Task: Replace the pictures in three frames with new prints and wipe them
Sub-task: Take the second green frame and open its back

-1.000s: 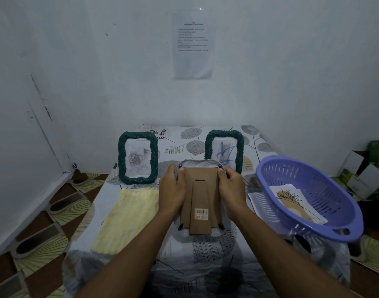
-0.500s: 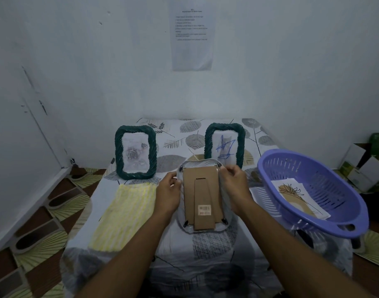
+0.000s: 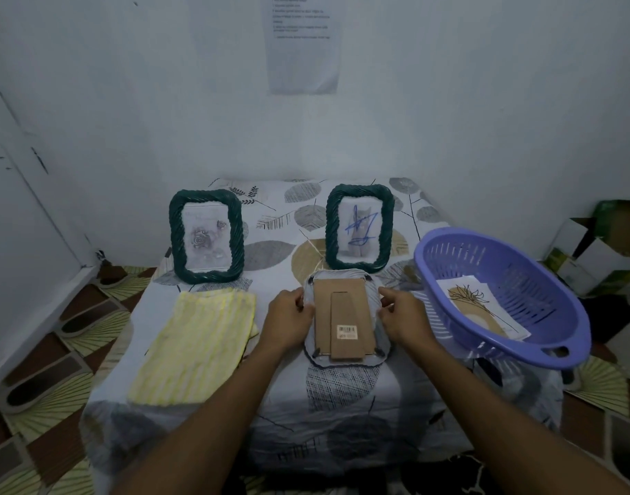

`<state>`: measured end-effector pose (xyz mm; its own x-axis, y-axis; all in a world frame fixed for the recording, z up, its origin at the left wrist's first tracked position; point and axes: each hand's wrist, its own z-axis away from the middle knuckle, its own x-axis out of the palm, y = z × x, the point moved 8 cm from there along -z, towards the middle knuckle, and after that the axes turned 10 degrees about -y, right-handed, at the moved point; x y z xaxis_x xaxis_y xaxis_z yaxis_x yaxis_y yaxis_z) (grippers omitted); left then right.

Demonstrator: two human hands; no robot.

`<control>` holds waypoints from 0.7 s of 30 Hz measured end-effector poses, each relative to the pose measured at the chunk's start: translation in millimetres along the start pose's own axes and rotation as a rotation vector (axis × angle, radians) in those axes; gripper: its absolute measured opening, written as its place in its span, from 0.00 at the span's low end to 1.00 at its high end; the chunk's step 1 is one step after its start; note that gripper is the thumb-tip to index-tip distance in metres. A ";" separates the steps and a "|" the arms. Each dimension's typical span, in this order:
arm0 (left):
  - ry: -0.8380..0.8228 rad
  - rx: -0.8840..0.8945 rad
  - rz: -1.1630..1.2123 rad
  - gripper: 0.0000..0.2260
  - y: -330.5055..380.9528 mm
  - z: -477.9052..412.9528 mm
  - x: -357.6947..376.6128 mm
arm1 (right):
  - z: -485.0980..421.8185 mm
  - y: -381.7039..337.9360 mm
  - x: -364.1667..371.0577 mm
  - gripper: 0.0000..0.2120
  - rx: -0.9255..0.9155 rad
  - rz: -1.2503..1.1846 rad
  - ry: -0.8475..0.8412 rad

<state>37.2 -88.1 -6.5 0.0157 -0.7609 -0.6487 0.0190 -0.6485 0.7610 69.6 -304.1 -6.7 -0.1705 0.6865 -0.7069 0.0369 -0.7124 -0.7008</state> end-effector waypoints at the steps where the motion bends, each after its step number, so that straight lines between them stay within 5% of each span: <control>1: 0.000 0.005 -0.002 0.10 2.2 3.8 0.0 | 1.6 -0.1 -1.9 0.17 -0.017 0.027 0.004; 4: -0.046 0.075 0.016 0.03 17.0 17.1 7.3 | 10.4 6.2 -5.4 0.19 -0.043 0.062 -0.013; 11: -0.045 0.056 -0.140 0.30 6.0 32.7 18.7 | 36.6 2.6 -7.2 0.25 -0.158 0.161 -0.065; 21: -0.042 0.144 -0.154 0.28 4.9 40.5 27.2 | 53.5 7.0 -3.0 0.25 -0.253 0.131 -0.105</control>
<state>-2.8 -113.0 -20.3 -0.0182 -0.6508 -0.7591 -0.1254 -0.7517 0.6475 17.7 -319.0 -4.4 -0.2486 0.5630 -0.7881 0.3067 -0.7261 -0.6154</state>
